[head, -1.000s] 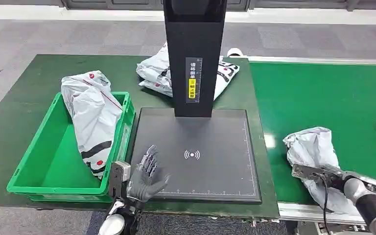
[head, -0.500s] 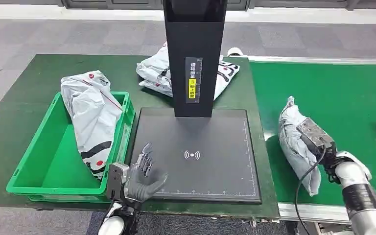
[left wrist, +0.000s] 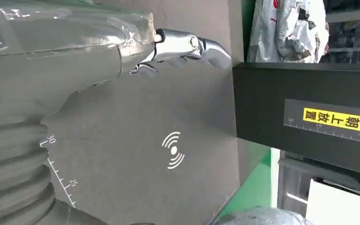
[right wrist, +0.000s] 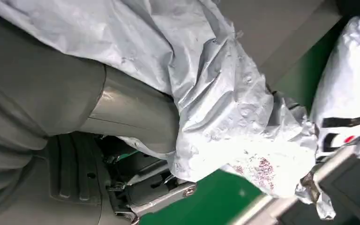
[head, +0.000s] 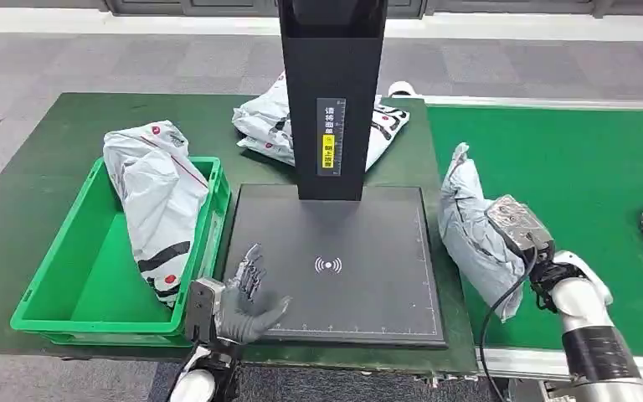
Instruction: Moved the parcel from conveyor to table for the left to box.
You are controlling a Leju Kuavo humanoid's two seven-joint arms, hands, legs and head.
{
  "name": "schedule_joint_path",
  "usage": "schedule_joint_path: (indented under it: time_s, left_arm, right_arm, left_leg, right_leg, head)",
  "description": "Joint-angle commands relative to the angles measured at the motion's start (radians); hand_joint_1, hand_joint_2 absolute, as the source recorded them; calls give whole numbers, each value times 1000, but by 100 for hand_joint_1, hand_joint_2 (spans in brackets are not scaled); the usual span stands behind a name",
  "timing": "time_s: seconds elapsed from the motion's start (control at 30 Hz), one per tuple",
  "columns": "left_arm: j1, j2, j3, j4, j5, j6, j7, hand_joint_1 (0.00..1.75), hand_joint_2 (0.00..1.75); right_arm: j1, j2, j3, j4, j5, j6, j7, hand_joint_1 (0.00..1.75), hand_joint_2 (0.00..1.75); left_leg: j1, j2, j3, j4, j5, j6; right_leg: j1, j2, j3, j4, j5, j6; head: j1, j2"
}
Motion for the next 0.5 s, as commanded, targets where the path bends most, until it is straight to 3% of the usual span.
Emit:
schedule_joint_path:
  time_s: [0.03,0.1,0.13,0.2,0.23,0.5]
  left_arm:
    - [-50,10,-21,66,-14,-20,-4,0,175]
    - [-58,8,-22,71,-15,-17,-2,0,175]
    - [-67,9,-28,80,-14,-19,0,0,175]
    - [-71,9,-30,84,-12,-17,1,0,175]
    - [-71,10,-31,85,-11,-17,2,0,175]
    - [-69,11,-31,83,-11,-17,2,0,175]
  right_arm:
    - [-187,118,369,98,-3,-11,9,175,175]
    - [-230,147,401,137,-6,-34,21,175,175]
    - [-269,168,433,174,-16,-37,26,175,175]
    - [-285,172,450,185,-29,-45,33,175,175]
    - [-283,165,454,181,-36,-48,34,175,175]
    - [-274,149,456,173,-45,-50,31,175,175]
  left_leg:
    - [1,12,3,-1,-1,-1]
    - [2,22,7,-4,-1,-3]
    - [1,14,4,-2,-1,-2]
    - [1,16,3,-2,0,-3]
    - [1,9,1,-1,1,-2]
    - [2,6,3,-2,2,-3]
  right_leg:
    - [1,10,0,-1,2,-2]
    - [3,18,1,-4,6,-4]
    - [1,11,-1,-1,3,-2]
    - [1,13,-3,0,4,-3]
    - [1,8,-2,0,2,-2]
    - [2,4,1,-1,2,-3]
  head:
    - [0,0]
    - [0,0]
    - [0,0]
    - [0,0]
    - [0,0]
    - [0,0]
